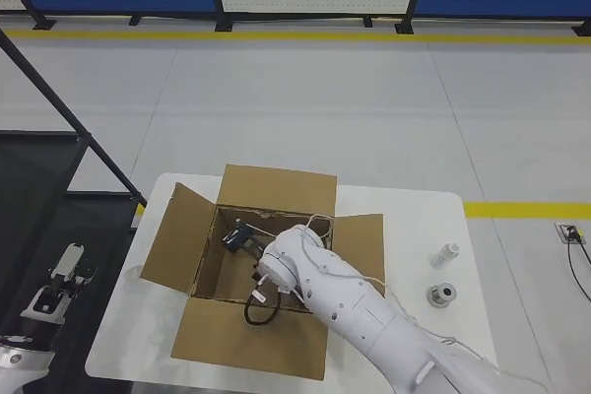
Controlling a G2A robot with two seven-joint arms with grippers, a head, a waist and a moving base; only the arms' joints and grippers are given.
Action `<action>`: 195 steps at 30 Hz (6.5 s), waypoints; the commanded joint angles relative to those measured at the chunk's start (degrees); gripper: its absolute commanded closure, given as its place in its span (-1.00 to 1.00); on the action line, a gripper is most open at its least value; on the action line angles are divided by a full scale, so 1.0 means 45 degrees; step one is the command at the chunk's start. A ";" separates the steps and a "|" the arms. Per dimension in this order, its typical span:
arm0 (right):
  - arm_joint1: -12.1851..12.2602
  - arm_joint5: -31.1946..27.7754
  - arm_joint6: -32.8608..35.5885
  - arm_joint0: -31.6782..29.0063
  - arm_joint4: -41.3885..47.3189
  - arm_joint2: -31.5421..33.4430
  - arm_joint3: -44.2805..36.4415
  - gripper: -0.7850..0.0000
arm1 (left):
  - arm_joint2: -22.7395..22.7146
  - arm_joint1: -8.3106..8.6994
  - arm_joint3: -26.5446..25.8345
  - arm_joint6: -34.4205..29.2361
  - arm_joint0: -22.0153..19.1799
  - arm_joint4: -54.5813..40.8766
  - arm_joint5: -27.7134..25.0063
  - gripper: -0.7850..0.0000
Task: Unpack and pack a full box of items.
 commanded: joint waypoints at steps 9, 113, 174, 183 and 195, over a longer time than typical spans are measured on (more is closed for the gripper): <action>0.2245 -0.0654 0.2378 -0.4700 -0.2730 0.3716 -0.9046 -0.07 | 0.0000 0.0000 0.0000 0.0000 0.0000 0.0000 0.0000 -1.00; 0.4861 -0.0168 0.0147 -0.9821 -0.1679 0.8225 -1.6699 1.00 | 0.0000 0.0000 0.0000 0.0000 0.0000 0.0000 0.0000 -1.00; -0.0695 0.3784 -0.0453 0.0308 -0.2247 -0.0305 0.1866 0.01 | 0.0000 0.0000 0.0000 0.0000 0.0000 0.0000 0.0000 -1.00; -0.0144 0.3030 0.0359 -0.0387 -0.2636 0.0730 -0.0680 -0.29 | 0.0000 0.0000 0.0000 0.0000 0.0000 0.0000 0.0000 -1.00; 0.1934 0.0988 0.3004 -0.5553 -0.5342 0.5220 -1.1385 -1.00 | 0.0000 0.0000 0.0000 0.0000 0.0000 0.0000 0.0000 -1.00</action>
